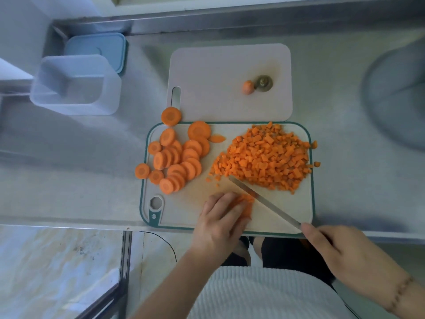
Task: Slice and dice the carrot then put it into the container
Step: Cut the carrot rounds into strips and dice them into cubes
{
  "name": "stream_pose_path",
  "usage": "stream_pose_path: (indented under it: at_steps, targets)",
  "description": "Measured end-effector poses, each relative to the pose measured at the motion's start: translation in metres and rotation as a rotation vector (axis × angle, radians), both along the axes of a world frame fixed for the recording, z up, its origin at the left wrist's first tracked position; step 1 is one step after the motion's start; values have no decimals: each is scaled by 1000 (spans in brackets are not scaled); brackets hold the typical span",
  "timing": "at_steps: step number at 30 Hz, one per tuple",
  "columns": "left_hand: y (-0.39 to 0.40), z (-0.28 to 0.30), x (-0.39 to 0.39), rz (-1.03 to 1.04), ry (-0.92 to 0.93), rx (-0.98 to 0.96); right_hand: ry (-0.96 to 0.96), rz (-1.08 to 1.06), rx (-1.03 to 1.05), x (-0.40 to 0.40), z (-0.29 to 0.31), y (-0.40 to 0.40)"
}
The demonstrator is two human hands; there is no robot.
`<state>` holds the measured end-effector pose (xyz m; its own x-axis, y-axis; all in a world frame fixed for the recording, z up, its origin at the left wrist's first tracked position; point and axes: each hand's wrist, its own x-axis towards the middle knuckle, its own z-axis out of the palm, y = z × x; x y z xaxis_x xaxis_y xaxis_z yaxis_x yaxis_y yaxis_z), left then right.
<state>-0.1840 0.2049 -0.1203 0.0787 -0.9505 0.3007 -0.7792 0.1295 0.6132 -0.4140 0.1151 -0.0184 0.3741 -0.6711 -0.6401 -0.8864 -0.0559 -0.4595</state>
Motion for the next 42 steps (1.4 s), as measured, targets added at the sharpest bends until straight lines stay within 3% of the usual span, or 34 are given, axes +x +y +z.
stream_pose_path:
  at_steps: [5, 10, 15, 22, 29, 34, 42]
  targets:
    - [4, 1, -22, 166, 65, 4, 78, 110, -99, 5, -6, 0]
    - [1, -2, -14, 138, 60, -17, 109, 268, -167, 23, -5, -1]
    - [6, 2, -12, 103, 34, -3, 41, 226, -141, 17, -6, -9]
    - [6, -5, -1, -43, -49, -127, 59, 238, -141, 8, 4, 0]
    - [3, -7, -2, -15, 7, -132, 59, 209, -98, 4, -1, 9]
    - [1, -7, 0, -35, 14, -149, 163, 322, -141, 25, -3, 3]
    - [-1, -7, -1, -30, 14, -159, 134, 409, -188, 59, -8, 2]
